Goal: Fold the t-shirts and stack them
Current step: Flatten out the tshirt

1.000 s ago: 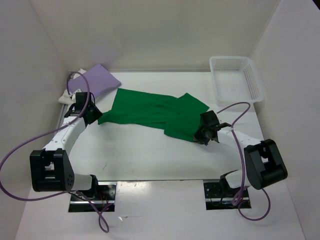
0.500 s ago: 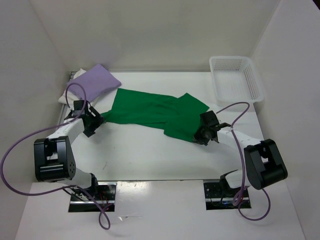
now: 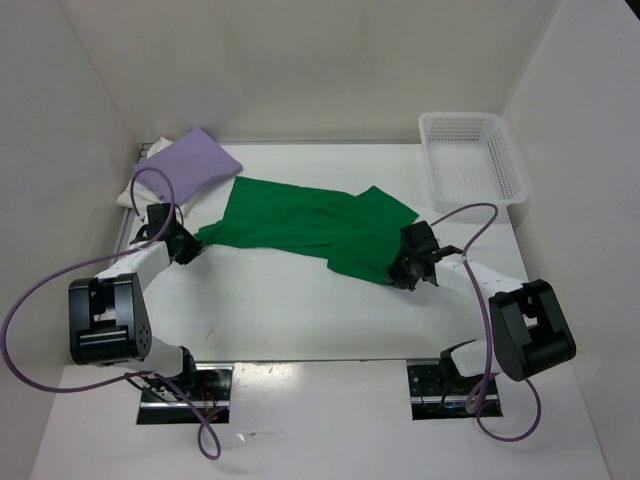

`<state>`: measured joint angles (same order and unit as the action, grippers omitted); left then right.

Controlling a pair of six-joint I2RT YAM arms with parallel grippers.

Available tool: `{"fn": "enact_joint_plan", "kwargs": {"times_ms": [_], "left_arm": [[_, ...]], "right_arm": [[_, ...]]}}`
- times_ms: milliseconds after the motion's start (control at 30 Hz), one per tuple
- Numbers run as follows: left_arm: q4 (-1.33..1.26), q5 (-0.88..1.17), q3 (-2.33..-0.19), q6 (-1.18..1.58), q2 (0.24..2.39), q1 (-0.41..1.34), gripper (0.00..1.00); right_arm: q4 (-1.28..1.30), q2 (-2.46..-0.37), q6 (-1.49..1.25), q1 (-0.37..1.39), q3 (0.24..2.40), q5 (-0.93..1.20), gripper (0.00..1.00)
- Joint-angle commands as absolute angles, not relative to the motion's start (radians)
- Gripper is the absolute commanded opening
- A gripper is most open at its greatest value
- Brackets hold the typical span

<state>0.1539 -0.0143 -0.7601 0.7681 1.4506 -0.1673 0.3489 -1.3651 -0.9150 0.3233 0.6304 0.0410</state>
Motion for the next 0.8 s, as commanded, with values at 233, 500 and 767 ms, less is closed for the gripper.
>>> {"fn": "enact_joint_plan", "kwargs": {"times_ms": [233,500,767], "left_arm": [[0.083,-0.098,-0.749,0.762,1.45,-0.172,0.37],[0.054,-0.12,-0.802,0.772,1.551,-0.172,0.44],[0.006,-0.092,-0.842,0.772,1.617,-0.172,0.44]], "right_arm": [[0.299,-1.321,-0.881,0.334,0.627,0.055,0.07],[0.27,-1.321,-0.862,0.334,0.627,0.074,0.07],[0.261,-1.339,-0.862,0.334,0.627,0.083,0.07]]}}
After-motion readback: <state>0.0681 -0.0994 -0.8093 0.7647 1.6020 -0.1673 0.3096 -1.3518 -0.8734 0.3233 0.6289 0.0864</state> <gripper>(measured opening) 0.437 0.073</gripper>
